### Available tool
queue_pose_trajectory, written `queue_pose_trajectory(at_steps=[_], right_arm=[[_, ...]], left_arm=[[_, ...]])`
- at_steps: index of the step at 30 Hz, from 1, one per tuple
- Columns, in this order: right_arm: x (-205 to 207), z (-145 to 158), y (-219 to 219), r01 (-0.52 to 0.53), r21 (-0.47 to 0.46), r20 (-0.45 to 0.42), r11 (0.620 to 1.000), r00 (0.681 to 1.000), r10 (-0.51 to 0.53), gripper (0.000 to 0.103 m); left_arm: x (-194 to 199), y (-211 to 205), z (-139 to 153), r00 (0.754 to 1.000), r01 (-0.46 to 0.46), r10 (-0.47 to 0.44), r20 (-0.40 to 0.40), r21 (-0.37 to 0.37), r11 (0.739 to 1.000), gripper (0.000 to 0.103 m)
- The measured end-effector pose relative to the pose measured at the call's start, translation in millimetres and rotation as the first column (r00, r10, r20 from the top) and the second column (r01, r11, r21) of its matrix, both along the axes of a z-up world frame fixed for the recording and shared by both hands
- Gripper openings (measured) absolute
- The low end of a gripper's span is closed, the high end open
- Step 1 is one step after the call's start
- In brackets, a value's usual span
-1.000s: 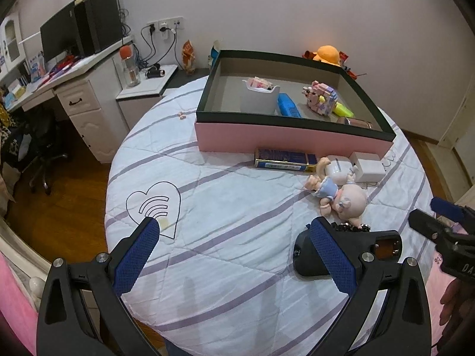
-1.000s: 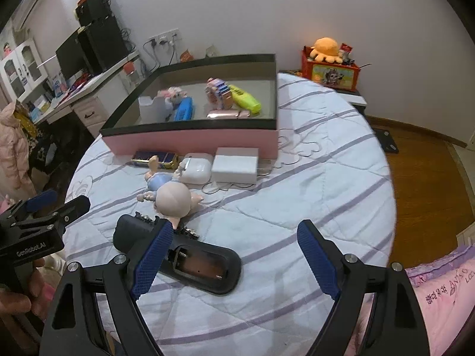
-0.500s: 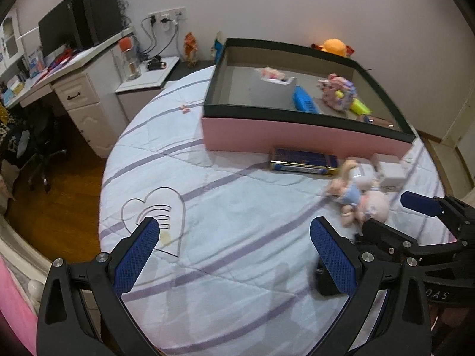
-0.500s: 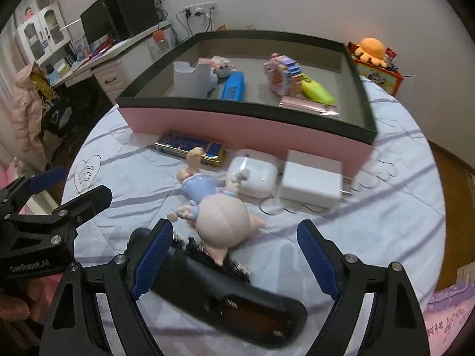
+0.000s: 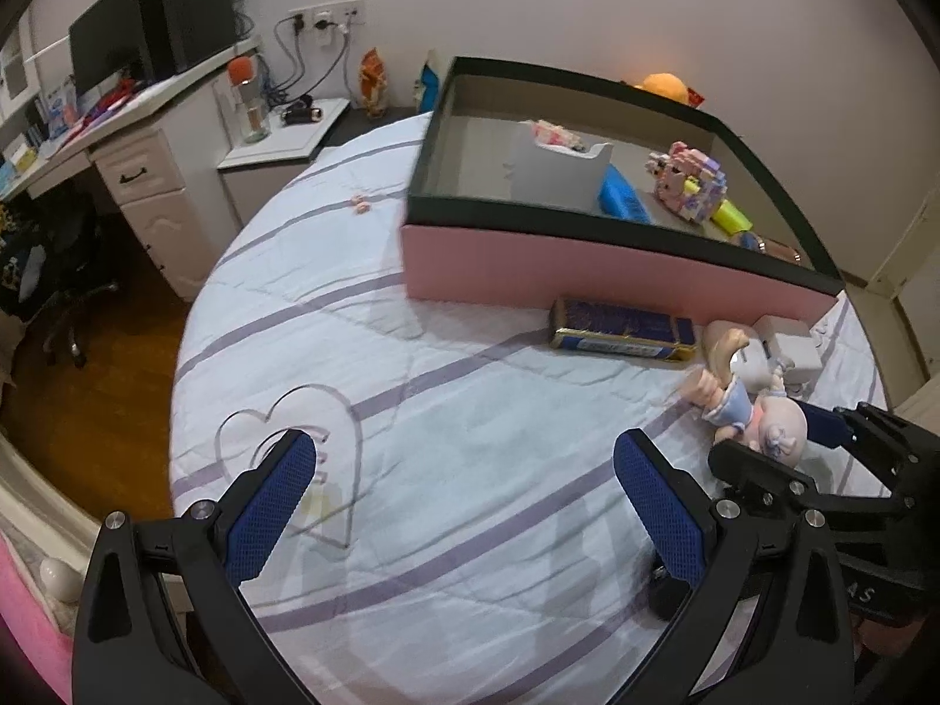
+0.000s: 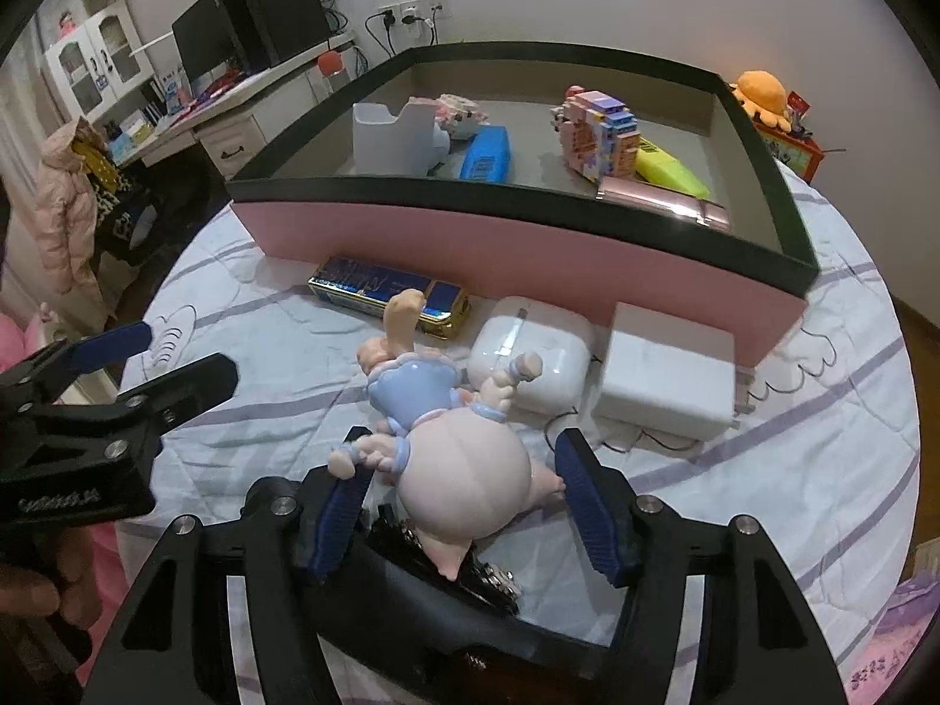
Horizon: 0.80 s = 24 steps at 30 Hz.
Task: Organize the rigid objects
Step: 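Grasp the doll figure with the right gripper while the left gripper grasps the blue rectangular box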
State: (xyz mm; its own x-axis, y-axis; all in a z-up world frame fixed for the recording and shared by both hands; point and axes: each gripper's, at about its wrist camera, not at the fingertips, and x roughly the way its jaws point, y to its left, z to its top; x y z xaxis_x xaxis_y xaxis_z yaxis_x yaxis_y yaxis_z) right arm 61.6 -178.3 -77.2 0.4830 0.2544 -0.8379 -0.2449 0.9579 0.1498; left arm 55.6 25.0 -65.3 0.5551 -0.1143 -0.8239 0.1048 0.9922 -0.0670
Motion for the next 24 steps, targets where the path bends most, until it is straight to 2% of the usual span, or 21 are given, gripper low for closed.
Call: queue_pose_trajectory(at_steps=[2,4,5,8,15,24], right_arm=[[-3.0,3.9,-6.2,0.006,0.011,0.004,1.000,1.000,-0.006,0.064],[-5.8,9.9,-14.3,0.016,0.043,0.010,0.999,1.000,-0.016,0.057],[-8.5,13.2,-19.7,0.021,0.062,0.008,0.998,1.000,-0.021,0.057],[-13.4,18.8,-30.1,0.042,0.044,0.023,0.998,0.999,-0.043,0.057],[-13.2,17.9,-45.7,0.070,0.063,0.017,0.996,0.997,-0.072,0.057],[-12.0,9.9,-51.6,0.068,0.075,0.000,0.995,0.998,-0.068,0.057]], left_arm=[[2.8,-4.9,0.9,1.000,0.016,-0.016,0.003,-0.006,1.000,0.102],[6.8,-11.3,1.1,0.999,0.036,-0.036,0.004,-0.019,0.999,0.103],[8.4,-14.9,1.2,0.999,0.046,-0.046,0.006,-0.024,0.999,0.103],[14.3,-28.3,0.2,0.997,0.082,-0.082,0.015,-0.039,0.996,0.102],[35.3,-63.4,-12.8,0.991,0.134,-0.134,0.003,0.013,0.991,0.102],[52.3,-79.5,-27.7,0.992,0.124,-0.124,0.002,0.059,0.991,0.103]])
